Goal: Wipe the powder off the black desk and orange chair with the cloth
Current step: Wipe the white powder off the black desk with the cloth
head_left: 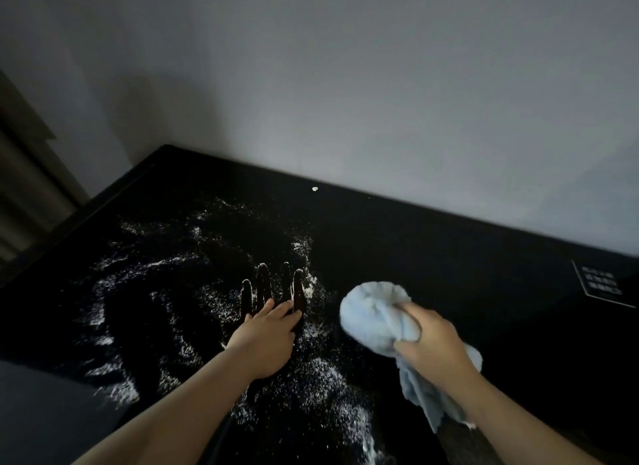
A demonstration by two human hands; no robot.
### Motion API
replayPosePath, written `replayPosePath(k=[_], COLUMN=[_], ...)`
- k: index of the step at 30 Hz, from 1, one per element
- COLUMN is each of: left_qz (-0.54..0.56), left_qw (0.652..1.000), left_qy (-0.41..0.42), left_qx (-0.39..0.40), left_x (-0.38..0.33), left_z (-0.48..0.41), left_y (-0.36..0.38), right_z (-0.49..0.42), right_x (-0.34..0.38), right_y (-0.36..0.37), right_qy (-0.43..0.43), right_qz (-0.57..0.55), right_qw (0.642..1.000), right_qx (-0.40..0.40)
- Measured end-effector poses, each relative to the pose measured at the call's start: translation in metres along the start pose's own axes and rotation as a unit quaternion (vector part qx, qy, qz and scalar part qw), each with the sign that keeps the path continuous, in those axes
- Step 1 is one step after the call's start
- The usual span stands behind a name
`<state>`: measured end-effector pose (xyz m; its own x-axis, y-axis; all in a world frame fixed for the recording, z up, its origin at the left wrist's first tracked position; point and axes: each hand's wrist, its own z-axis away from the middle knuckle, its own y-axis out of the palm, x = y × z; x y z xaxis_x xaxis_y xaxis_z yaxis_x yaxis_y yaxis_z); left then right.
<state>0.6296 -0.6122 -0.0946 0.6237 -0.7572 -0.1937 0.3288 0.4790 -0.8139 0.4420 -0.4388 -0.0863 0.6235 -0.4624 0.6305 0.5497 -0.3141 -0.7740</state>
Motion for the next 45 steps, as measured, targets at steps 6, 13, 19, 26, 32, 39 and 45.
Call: replayPosePath(k=[6,13,19,26,32,39,45], left_qz=[0.210,0.814,0.840,0.804,0.802,0.742,0.430], left_qw=[0.973,0.562,0.536,0.587,0.591,0.652,0.860], left_qy=[-0.042,-0.117,-0.088,-0.095,-0.084,-0.131,-0.098], left_qx=[-0.086,-0.093,-0.012,-0.017,-0.025,-0.089,-0.257], left_x=[-0.014,-0.037,-0.025,-0.025,-0.020,-0.019,0.045], left_z=[0.039,0.078,0.149,0.211,0.259,0.308,0.347], left_y=[-0.019,-0.017,-0.003,0.025,0.048,0.094,0.121], right_z=[0.031,0.076,0.134,0.193,0.237,0.301,0.322], right_x=[0.047,0.119,0.135,0.145,0.150,0.185,0.226], right_y=[-0.016,0.027,0.045,0.056,0.063,0.085,0.113], right_qy=[0.024,-0.078,-0.036,-0.023,0.049,-0.010,-0.007], right_qz=[-0.114,-0.031,0.117,0.149,0.198,0.075,0.042], right_qw=[0.983,0.989,0.985,0.966,0.962,0.975,0.987], right_qx=[-0.144,-0.122,-0.120,-0.211,-0.184,-0.208,-0.155])
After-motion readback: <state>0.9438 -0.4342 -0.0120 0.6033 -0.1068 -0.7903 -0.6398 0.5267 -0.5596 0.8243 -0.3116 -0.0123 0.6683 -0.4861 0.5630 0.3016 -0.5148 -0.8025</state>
